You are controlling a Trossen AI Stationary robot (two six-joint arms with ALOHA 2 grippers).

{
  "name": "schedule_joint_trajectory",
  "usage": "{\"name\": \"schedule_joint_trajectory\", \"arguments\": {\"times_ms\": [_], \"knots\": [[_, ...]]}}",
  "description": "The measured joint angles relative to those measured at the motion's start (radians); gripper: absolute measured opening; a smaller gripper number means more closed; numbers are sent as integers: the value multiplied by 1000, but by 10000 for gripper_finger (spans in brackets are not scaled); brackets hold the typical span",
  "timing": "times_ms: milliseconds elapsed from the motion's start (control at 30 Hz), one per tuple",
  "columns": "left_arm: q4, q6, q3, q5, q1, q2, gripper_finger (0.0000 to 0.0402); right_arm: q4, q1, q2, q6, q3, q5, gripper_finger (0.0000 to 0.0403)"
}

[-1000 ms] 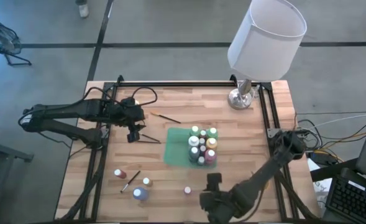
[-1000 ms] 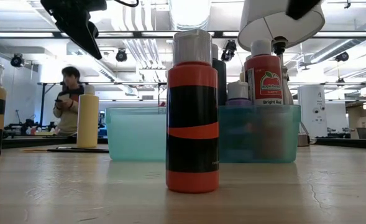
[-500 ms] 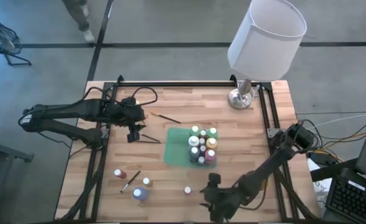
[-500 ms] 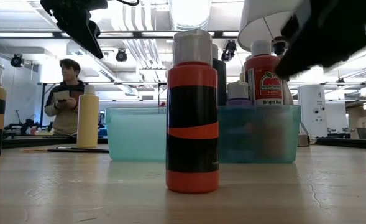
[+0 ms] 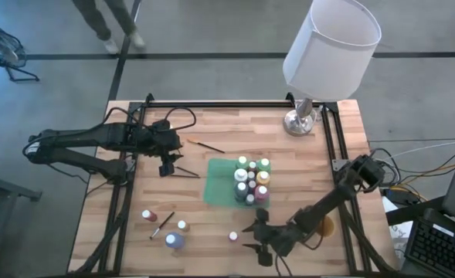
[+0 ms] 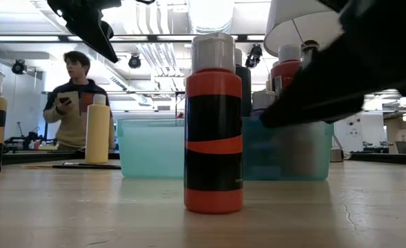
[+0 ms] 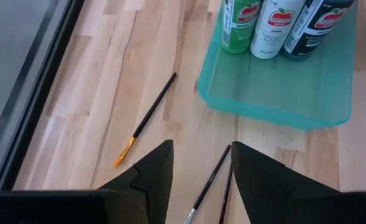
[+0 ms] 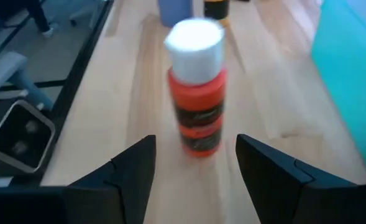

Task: Pick & Place Paint Supplies
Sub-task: Put the orange paint bottle into the green bin

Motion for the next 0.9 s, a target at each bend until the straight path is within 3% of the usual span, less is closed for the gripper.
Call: {"name": "schedule_joint_trajectory", "arguments": {"times_ms": [267, 900], "knots": [[-7, 7, 0, 0, 0, 0, 168, 12, -23, 37, 13, 11, -1, 211], [-49, 35, 0, 0, 0, 0, 168, 12, -72, 221, 29, 192, -3, 267]]}}
